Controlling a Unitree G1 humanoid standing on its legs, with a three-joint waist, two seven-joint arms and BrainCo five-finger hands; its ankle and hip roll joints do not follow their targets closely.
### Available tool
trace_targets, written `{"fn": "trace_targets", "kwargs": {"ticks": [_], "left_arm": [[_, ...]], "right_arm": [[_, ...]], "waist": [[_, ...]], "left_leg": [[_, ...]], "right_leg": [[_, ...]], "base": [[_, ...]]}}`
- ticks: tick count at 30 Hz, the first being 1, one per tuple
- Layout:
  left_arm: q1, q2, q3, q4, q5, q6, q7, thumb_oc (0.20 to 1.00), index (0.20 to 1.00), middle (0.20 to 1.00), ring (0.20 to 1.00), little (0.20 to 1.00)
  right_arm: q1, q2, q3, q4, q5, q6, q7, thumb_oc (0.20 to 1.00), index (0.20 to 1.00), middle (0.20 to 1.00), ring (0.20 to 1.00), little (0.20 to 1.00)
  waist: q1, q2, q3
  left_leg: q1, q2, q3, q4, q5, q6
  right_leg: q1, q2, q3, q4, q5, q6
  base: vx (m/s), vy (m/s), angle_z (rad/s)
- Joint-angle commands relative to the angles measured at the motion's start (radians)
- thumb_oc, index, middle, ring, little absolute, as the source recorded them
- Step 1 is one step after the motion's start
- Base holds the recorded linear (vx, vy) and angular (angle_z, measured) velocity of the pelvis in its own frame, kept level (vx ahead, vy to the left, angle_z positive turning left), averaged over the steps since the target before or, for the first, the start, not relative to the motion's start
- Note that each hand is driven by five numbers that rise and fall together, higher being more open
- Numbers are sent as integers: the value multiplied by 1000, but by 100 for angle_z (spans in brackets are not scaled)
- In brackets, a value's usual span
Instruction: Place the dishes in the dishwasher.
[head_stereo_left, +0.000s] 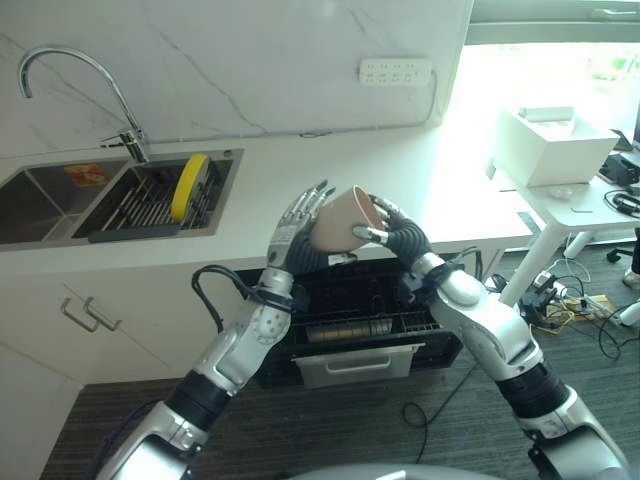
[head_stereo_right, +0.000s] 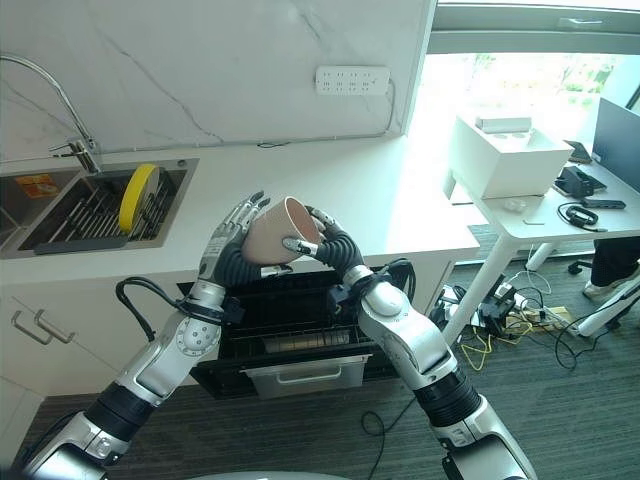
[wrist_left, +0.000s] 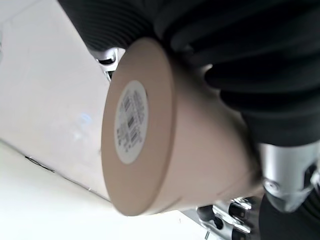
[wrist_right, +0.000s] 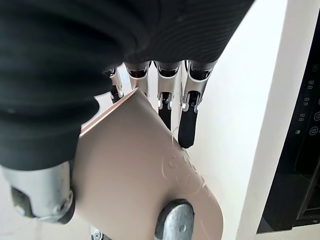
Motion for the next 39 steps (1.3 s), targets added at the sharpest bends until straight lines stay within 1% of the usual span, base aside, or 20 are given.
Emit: {"fn": "trace_targets", "kwargs": {"ticks": [1,4,7,11,13,14,16,17,19,24,28,29,30,31,33,35,36,38,39], "left_arm": [[-107,42,13,4,-39,-14,40,1000,1000,1000,1000,1000],[-95,47,31,-5,-47,-22,35,1000,1000,1000,1000,1000],[-78,55,54,-37,-73,-25,10,1000,1000,1000,1000,1000],[-49,67,90,-95,-92,-46,-23,1000,1000,1000,1000,1000],[-22,79,122,-146,-83,-71,-33,1000,1000,1000,1000,1000],[-5,87,145,-174,-73,-94,-33,1000,1000,1000,1000,1000],[7,93,159,-191,-71,-105,-34,1000,1000,1000,1000,1000],[26,105,186,-221,-71,-117,-38,1000,1000,1000,1000,1000],[41,113,204,-239,-78,-119,-46,1000,1000,1000,1000,1000],[102,134,272,-280,-106,-141,-67,1000,1000,1000,1000,1000],[135,148,306,-296,-122,-139,-74,1000,1000,1000,1000,1000],[153,156,330,-304,-140,-138,-83,1000,1000,1000,1000,1000],[150,161,341,-297,-165,-137,-81,1000,1000,1000,1000,1000],[130,164,338,-285,-170,-130,-86,1000,1000,1000,1000,1000],[85,170,320,-259,-180,-117,-88,1000,1000,1000,1000,1000],[33,169,305,-236,-229,-102,-95,1000,1000,1000,1000,1000],[6,161,300,-227,-266,-84,-108,1000,1000,1000,1000,1000],[-14,153,294,-220,-283,-69,-129,1000,1000,1000,1000,1000],[-28,144,285,-217,-298,-47,-160,1000,1000,1000,1000,1000]], "right_arm": [[-123,53,-64,-107,7,-105,-19,200,200,200,200,200],[-111,46,-73,-105,1,-109,-25,200,200,200,200,200],[-92,31,-85,-105,-9,-113,-39,200,200,200,200,200],[-64,4,-118,-101,-10,-118,-56,200,200,200,200,200],[-38,-12,-139,-103,-10,-127,-63,200,200,200,200,200],[-20,-26,-156,-104,-9,-131,-69,200,200,200,200,200],[-8,-35,-165,-103,-10,-137,-74,200,200,200,200,200],[14,-56,-186,-102,-4,-149,-84,200,200,200,200,200],[31,-71,-202,-102,-2,-162,-86,200,200,200,200,200],[99,-119,-277,-119,-10,-205,-65,200,200,200,200,200],[134,-147,-317,-133,-2,-226,-54,200,200,200,200,200],[154,-165,-345,-145,-8,-242,-34,200,200,200,200,200],[150,-185,-364,-151,-14,-267,-21,200,200,200,200,200],[140,-192,-369,-148,-22,-286,-17,200,200,200,200,200],[105,-197,-374,-136,-31,-308,-13,200,200,200,200,200],[63,-207,-384,-126,-46,-336,-2,200,200,200,200,200],[38,-212,-391,-127,-58,-348,6,200,200,200,200,200],[17,-217,-394,-133,-66,-356,9,200,200,200,200,200],[-4,-221,-398,-147,-72,-351,15,200,200,200,200,200]], "waist": [[13,-38,35],[14,-38,36],[16,-37,37],[19,-37,39],[22,-36,40],[24,-36,42],[25,-36,43],[27,-36,45],[27,-35,47],[28,-36,52],[26,-38,57],[25,-40,68],[26,-40,101],[26,-39,124],[20,-39,160],[13,-37,197],[7,-35,218],[2,-34,233],[-6,-36,252]], "left_leg": [[34,45,48,0,-15,-14],[34,44,46,0,-16,-14],[36,44,45,0,-17,-13],[36,41,41,0,-18,-12],[35,41,40,0,-19,-11],[34,40,40,0,-20,-11],[34,39,39,0,-20,-11],[33,38,38,0,-21,-10],[33,36,36,0,-22,-8],[39,28,32,0,-32,-1],[48,15,29,0,-40,6],[55,-1,20,0,-43,12],[32,-11,8,31,-42,11],[2,-12,-5,70,-51,9],[-53,-4,-26,132,-65,-1],[-123,7,-44,198,-80,-11],[-166,14,-50,241,-94,-16],[-199,21,-51,278,-108,-19],[-234,28,-51,328,-126,-18]], "right_leg": [[50,-94,-29,2,-62,54],[51,-93,-29,2,-62,53],[53,-93,-32,2,-62,53],[54,-92,-34,2,-62,52],[54,-92,-36,2,-62,53],[54,-92,-38,2,-63,53],[55,-92,-39,2,-63,53],[55,-91,-41,2,-63,53],[56,-90,-42,2,-63,53],[64,-81,-38,2,-72,48],[77,-65,-25,2,-81,41],[83,-52,-11,14,-88,36],[52,-51,10,89,-123,31],[27,-48,20,133,-144,26],[-33,-56,33,201,-162,27],[-103,-64,49,263,-184,24],[-144,-70,60,307,-202,25],[-177,-79,68,346,-220,25],[-215,-90,78,396,-237,22]], "base": [[0,0,0],[0,0,0],[0,0,0],[0,0,0],[0,-2,4],[-2,-1,5],[-2,-3,7],[2,-6,8],[2,-4,3],[28,-6,2],[58,-4,6],[16,0,6],[-43,-13,2],[-143,-23,-1],[-207,-27,1],[-240,-17,15],[-202,1,21],[-127,16,11],[-106,32,-2]]}}
